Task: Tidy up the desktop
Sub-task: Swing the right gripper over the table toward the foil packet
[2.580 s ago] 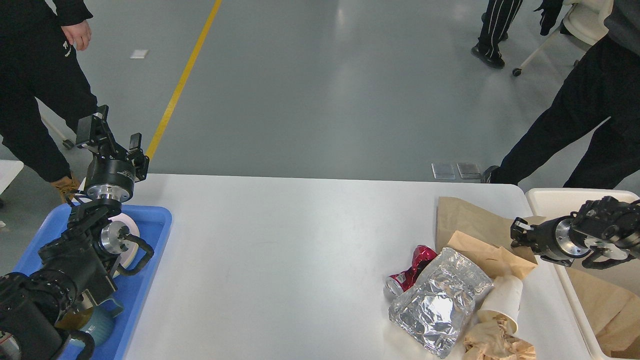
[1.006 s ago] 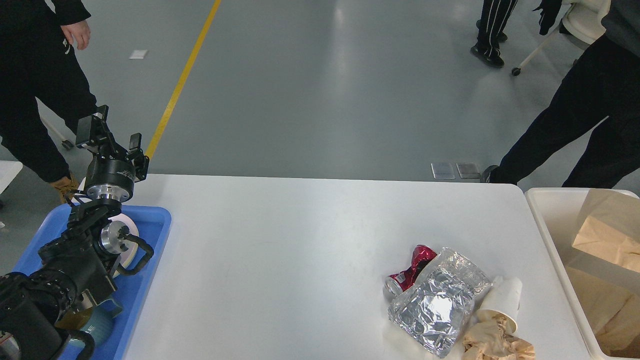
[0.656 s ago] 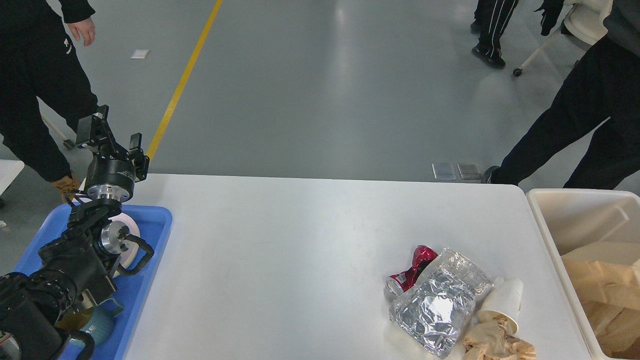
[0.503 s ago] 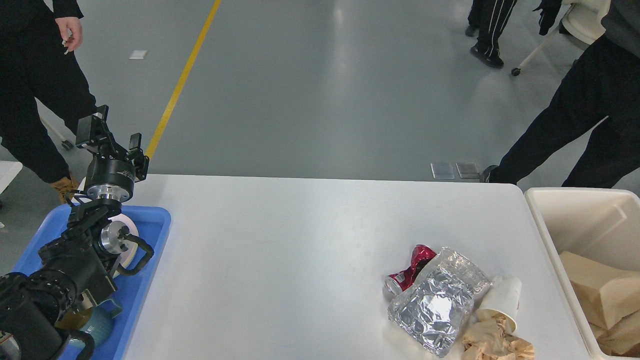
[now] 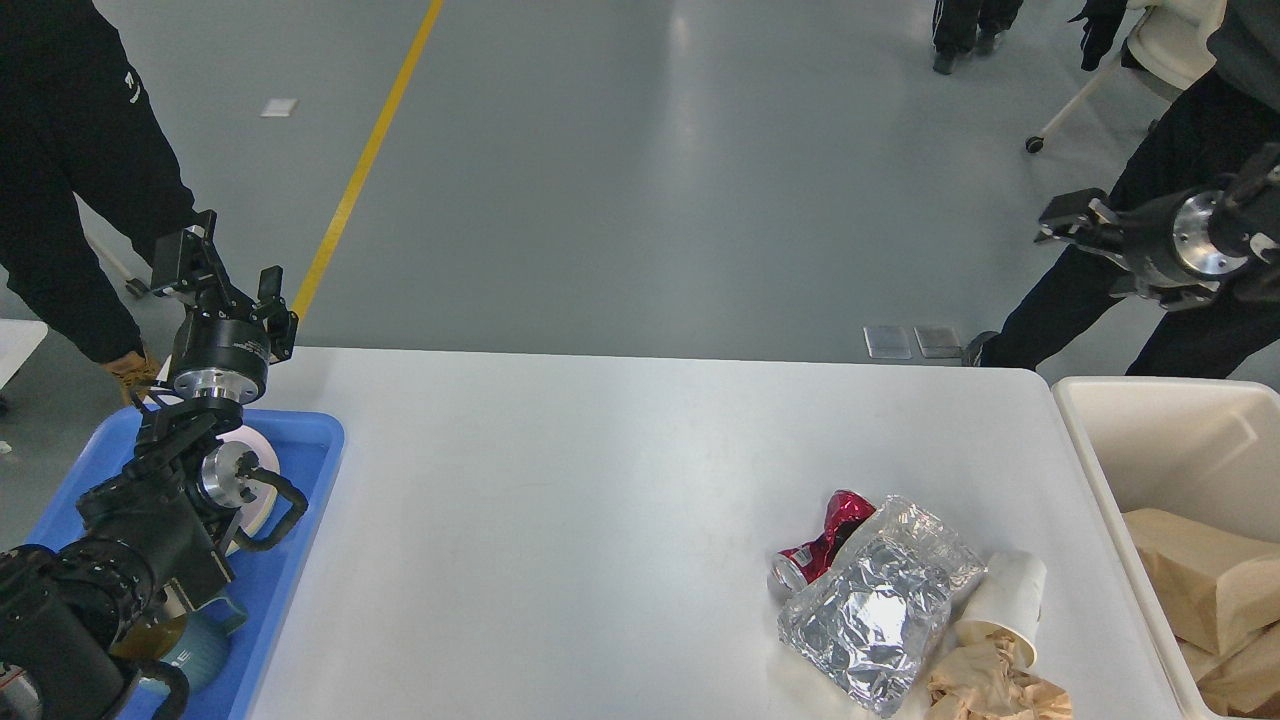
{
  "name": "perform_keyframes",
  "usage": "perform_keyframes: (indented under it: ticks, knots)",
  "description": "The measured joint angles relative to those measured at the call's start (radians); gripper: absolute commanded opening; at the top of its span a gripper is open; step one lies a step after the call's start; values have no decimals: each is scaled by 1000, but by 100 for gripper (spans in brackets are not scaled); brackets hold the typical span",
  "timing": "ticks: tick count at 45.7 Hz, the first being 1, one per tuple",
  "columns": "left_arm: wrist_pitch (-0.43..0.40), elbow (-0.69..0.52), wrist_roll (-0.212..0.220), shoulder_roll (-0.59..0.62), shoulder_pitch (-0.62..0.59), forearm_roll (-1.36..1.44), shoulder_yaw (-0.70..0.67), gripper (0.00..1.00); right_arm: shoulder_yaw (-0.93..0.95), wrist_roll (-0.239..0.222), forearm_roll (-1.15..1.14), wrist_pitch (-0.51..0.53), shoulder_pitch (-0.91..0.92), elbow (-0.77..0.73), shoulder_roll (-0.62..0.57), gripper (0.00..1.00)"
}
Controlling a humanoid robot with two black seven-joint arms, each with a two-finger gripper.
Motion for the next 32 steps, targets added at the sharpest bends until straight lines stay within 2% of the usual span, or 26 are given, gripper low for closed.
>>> perform_keyframes:
  ticks: [6, 11, 16, 23, 32]
  knots:
    - [0, 0, 0, 0, 0, 0, 0, 96, -46, 0, 0, 223, 149, 117, 86, 100]
    - [0, 0, 0, 0, 0, 0, 0, 96, -49, 0, 0, 294, 252, 224, 141, 100]
    - [0, 0, 0, 0, 0, 0, 0, 96, -30, 0, 1, 304, 284, 300, 170, 100]
    - [0, 0, 0, 0, 0, 0, 0, 96, 15, -2, 2, 304, 107, 288, 180, 100]
    - [0, 0, 0, 0, 0, 0, 0, 96, 76, -4, 2, 170, -106, 277, 206, 100]
